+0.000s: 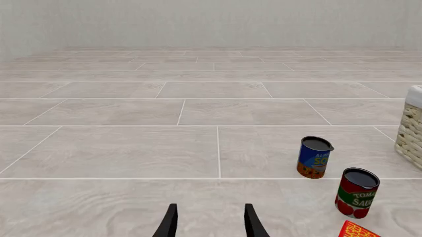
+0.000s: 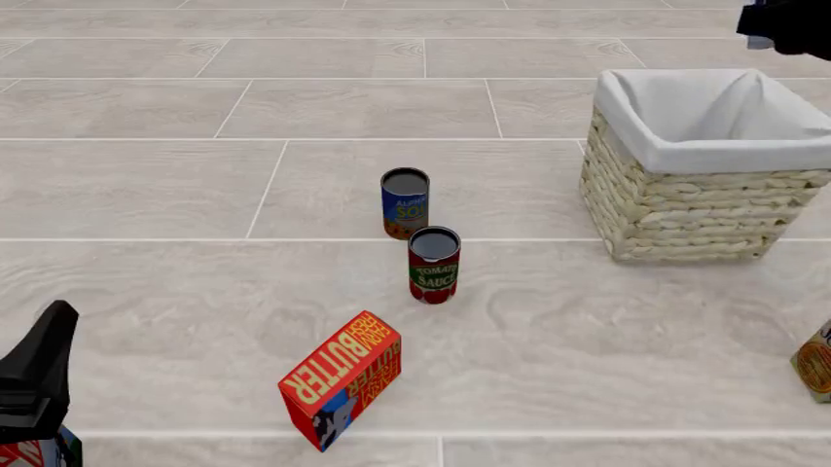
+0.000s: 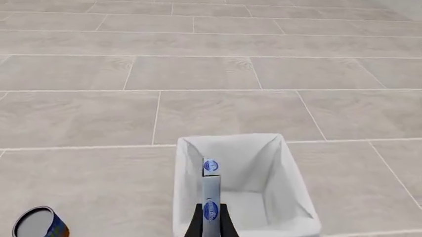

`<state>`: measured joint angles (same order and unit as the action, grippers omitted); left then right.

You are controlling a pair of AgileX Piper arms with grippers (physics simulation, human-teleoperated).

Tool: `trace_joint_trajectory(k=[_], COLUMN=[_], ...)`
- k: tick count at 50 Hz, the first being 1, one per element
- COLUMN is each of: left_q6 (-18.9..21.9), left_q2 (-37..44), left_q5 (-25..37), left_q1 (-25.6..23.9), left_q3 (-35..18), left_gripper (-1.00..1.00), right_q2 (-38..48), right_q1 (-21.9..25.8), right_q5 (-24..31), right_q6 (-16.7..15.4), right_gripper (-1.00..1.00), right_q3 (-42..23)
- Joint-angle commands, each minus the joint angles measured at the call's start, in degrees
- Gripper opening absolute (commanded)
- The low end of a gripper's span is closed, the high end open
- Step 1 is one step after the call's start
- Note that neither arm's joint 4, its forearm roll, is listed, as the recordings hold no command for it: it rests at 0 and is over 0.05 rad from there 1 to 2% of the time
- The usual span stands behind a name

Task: Pick the cream cheese and place it in the basket.

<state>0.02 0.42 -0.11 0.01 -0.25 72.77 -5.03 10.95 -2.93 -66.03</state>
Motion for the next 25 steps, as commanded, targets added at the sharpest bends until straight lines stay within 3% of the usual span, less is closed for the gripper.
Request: trace_joint_trajectory(k=[1,25], left_q6=[0.01,0.02], left_q2=[0.0,-0.01], left_q5=[0.0,0.0], left_q1=[-0.01,0.01], left_q3=[0.0,0.0], left_gripper=[1.0,1.0], right_q2=[5.48,13.17], right_q1=[-2.14,-2.79], right_q5=[0.68,4.57], right_q6=[1.18,3.38], right_gripper=[-1.0,-1.0], right_q3=[-3.9,-8.8])
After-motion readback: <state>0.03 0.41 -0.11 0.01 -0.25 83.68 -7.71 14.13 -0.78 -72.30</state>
